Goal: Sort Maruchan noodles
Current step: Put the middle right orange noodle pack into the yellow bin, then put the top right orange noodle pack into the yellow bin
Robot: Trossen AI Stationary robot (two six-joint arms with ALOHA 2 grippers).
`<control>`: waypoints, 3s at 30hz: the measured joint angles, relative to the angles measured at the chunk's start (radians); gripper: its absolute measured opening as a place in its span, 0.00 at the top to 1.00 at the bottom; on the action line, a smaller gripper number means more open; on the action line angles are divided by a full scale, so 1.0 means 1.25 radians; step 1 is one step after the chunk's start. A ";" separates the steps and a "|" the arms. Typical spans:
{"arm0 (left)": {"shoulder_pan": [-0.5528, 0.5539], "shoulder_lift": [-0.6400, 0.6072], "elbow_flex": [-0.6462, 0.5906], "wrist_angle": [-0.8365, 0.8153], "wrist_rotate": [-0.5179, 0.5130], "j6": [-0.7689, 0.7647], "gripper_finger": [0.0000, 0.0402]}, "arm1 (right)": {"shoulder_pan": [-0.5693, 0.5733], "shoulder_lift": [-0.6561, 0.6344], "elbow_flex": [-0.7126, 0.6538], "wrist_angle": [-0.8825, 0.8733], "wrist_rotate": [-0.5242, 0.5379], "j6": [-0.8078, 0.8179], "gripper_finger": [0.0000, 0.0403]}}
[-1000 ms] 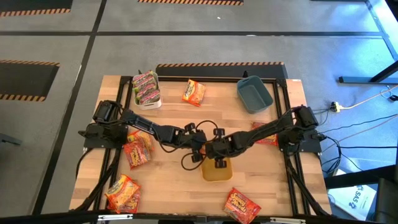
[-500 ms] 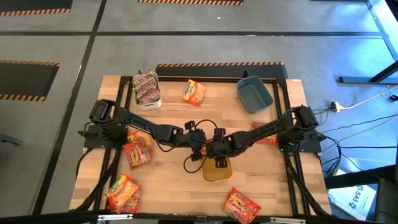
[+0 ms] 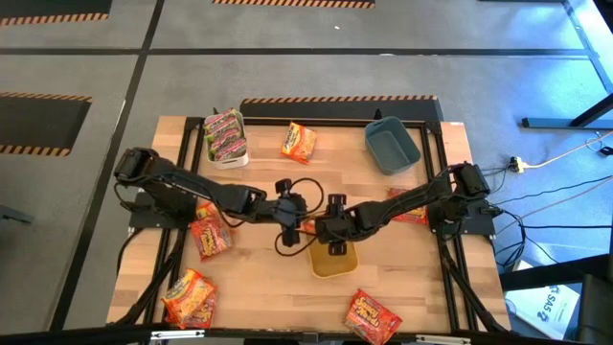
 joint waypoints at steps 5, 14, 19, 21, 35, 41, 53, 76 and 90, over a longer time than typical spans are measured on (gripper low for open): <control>-0.018 0.000 0.000 -0.095 -0.019 -0.001 0.66 | -0.012 -0.003 0.006 -0.024 -0.012 -0.014 0.44; -0.046 -0.012 0.000 -0.149 -0.077 -0.022 0.66 | 0.019 -0.095 0.006 -0.062 -0.036 0.007 0.44; -0.061 -0.012 0.000 -0.172 -0.078 -0.024 0.66 | 0.029 -0.175 0.006 -0.126 -0.075 0.023 0.44; -0.064 -0.013 0.000 -0.181 -0.078 -0.026 0.66 | 0.045 -0.216 0.003 -0.156 -0.084 0.044 0.44; -0.126 -0.014 -0.138 0.045 -0.128 0.016 0.66 | 0.079 -0.503 -0.252 -0.173 -0.087 0.261 0.44; -0.125 -0.013 -0.259 0.206 -0.070 -0.069 0.66 | 0.080 -0.562 -0.337 -0.201 -0.132 0.390 0.44; -0.115 -0.013 -0.273 0.287 -0.060 -0.173 0.62 | 0.080 -0.566 -0.383 -0.155 -0.104 0.415 0.44; 0.009 -0.013 -0.273 0.227 -0.044 -0.128 0.44 | 0.080 -0.565 -0.383 -0.123 -0.060 0.396 0.44; 0.167 -0.014 -0.273 0.208 -0.030 -0.038 0.44 | 0.072 -0.565 -0.383 -0.041 0.151 0.271 0.44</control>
